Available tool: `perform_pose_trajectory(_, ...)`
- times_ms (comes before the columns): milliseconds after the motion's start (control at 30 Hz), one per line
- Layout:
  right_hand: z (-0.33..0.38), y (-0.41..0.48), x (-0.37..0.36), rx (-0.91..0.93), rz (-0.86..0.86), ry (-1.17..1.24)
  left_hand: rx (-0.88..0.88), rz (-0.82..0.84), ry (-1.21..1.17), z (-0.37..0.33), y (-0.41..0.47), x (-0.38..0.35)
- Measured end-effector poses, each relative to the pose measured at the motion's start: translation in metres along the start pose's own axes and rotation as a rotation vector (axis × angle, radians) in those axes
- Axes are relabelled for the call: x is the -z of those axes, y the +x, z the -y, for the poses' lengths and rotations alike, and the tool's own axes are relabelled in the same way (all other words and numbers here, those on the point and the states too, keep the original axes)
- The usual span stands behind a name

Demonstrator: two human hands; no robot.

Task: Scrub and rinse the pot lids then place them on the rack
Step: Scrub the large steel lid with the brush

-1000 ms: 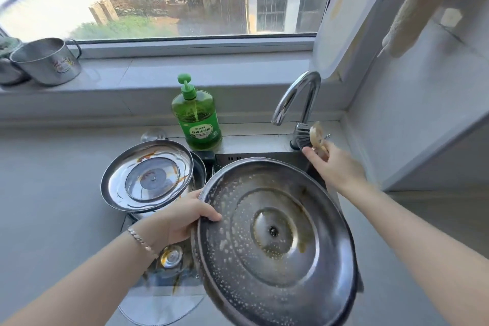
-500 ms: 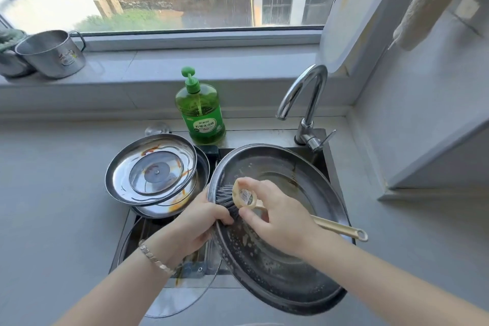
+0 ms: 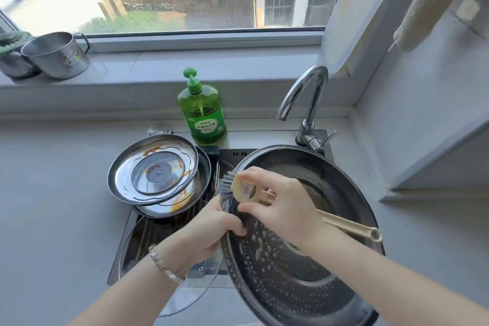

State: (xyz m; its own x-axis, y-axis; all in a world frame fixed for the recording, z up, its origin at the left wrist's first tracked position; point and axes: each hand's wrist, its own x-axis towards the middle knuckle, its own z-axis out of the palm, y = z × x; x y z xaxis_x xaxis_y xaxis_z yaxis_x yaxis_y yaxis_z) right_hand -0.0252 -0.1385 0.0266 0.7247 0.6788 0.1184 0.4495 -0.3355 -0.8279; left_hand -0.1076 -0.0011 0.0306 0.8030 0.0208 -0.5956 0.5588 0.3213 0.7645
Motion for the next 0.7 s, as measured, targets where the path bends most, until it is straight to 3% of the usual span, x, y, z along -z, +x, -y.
perform_pose_trajectory(33,-0.001,0.001,0.001,0.007,-0.006,-0.023,0.0,0.0,0.01,0.0,0.001,0.0)
perform_pose_trajectory(167,-0.021,0.027,0.027,-0.288,-0.195,-0.038,-0.017,-0.027,0.108,0.003,-0.001,-0.003)
perform_pose_trajectory(300,0.009,-0.001,0.004,-0.028,0.046,-0.015,-0.007,-0.103,0.192,0.007,0.0,-0.002)
perform_pose_trajectory(433,-0.011,0.025,0.021,-0.24,-0.186,-0.009,-0.06,-0.086,0.125,0.001,-0.005,-0.008)
perform_pose_trajectory(600,0.014,0.003,0.005,0.003,-0.016,-0.003,-0.105,-0.109,0.163,-0.007,0.0,-0.003)
perform_pose_trajectory(700,-0.013,0.031,0.035,-0.255,-0.264,0.03,-0.14,-0.072,0.141,-0.008,-0.005,-0.003)
